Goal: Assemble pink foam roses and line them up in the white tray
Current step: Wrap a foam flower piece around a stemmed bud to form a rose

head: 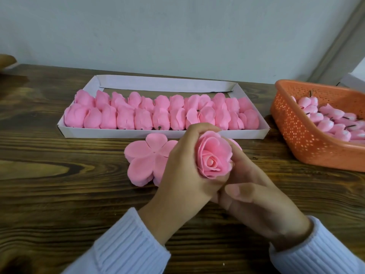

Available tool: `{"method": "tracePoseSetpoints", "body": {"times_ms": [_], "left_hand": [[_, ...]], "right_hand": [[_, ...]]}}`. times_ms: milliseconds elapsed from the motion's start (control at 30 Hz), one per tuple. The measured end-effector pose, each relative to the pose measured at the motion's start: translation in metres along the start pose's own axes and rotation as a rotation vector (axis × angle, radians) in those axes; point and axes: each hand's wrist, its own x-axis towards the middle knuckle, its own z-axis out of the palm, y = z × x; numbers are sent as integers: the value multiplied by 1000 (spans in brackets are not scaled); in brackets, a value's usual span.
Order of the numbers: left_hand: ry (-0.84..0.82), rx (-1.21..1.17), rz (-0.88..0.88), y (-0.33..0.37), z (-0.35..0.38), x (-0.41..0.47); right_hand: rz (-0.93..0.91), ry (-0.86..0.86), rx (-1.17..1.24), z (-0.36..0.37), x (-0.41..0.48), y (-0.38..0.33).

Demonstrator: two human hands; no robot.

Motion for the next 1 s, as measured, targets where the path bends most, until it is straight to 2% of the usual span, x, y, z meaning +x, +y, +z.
{"method": "tracePoseSetpoints", "body": {"times_ms": [300,567,800,1000], "left_hand": [[-1,201,138,-3,2,-2],[-85,321,181,1,2,-1],[-63,341,219,3,1,-1],[-41,409,340,2,3,-2]], "right_hand": [[-50,221,-82,4,3,7],[-85,205,-127,2,2,6],[15,54,78,2,2,1],[24,198,-46,-1,1,3]]}}
